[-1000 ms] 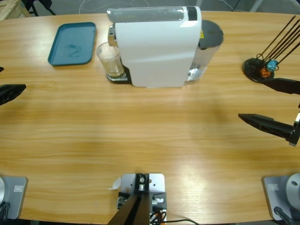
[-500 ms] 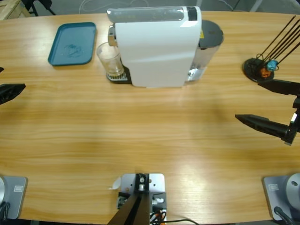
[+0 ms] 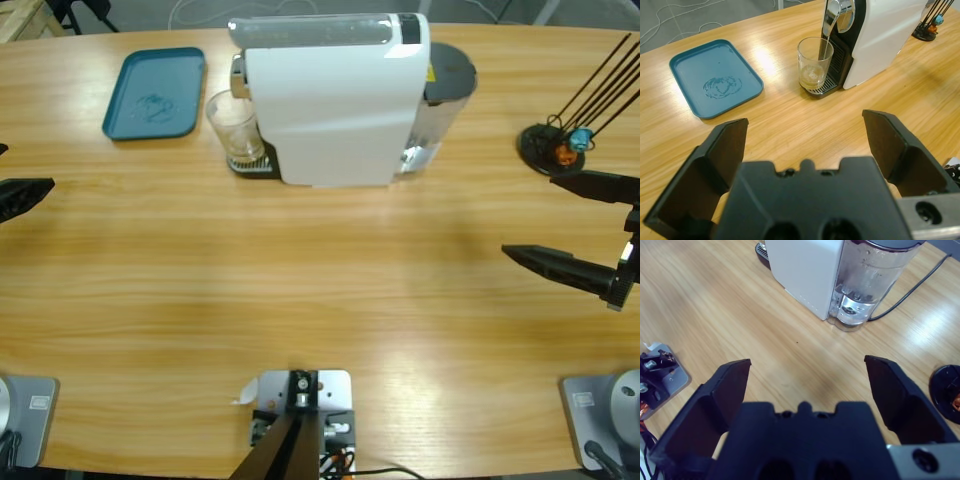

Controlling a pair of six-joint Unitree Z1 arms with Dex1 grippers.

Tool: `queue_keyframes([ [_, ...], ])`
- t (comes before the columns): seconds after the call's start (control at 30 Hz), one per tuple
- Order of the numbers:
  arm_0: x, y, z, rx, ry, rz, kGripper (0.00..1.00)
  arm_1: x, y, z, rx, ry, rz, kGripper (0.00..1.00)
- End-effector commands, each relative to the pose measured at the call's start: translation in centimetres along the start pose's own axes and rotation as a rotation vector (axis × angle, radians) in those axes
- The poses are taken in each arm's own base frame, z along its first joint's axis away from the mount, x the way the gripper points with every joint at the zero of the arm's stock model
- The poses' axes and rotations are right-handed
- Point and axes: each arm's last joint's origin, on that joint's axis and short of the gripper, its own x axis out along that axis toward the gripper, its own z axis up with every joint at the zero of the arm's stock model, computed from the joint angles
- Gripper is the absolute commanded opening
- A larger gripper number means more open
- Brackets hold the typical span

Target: Pour coffee

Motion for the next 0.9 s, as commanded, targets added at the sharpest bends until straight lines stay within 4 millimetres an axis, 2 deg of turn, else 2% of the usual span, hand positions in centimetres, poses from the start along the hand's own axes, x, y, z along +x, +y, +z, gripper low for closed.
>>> queue_keyframes([
  [0.03,2.0,-0.6,0.2,-0.001,0.080,-0.094,1.000,0.1,0.1,-0.7,-0.009,0.031,0.011,1.000],
  [0.1,3.2,-0.7,1.0,0.001,0.056,-0.123,1.000,0.1,0.1,-0.7,-0.009,0.031,0.011,1.000],
  [0.23,8.0,-0.6,1.9,0.005,0.080,-0.129,1.000,0.2,0.1,-0.7,-0.009,0.035,0.011,1.000],
  [0.33,11.8,-0.5,1.9,0.040,0.098,-0.133,1.000,0.3,0.1,-0.7,-0.008,0.040,0.010,1.000],
  [0.47,15.6,-0.5,1.6,0.096,0.100,-0.152,1.000,0.4,0.1,-0.6,-0.011,0.045,0.010,1.000],
  [0.6,18.1,-0.4,1.5,0.142,0.091,-0.153,0.987,0.4,0.1,-0.6,-0.015,0.048,0.012,1.000],
  [0.9,21.7,-0.2,0.1,0.154,0.097,-0.155,0.982,0.5,0.1,-0.5,-0.019,0.049,0.013,1.000],
])
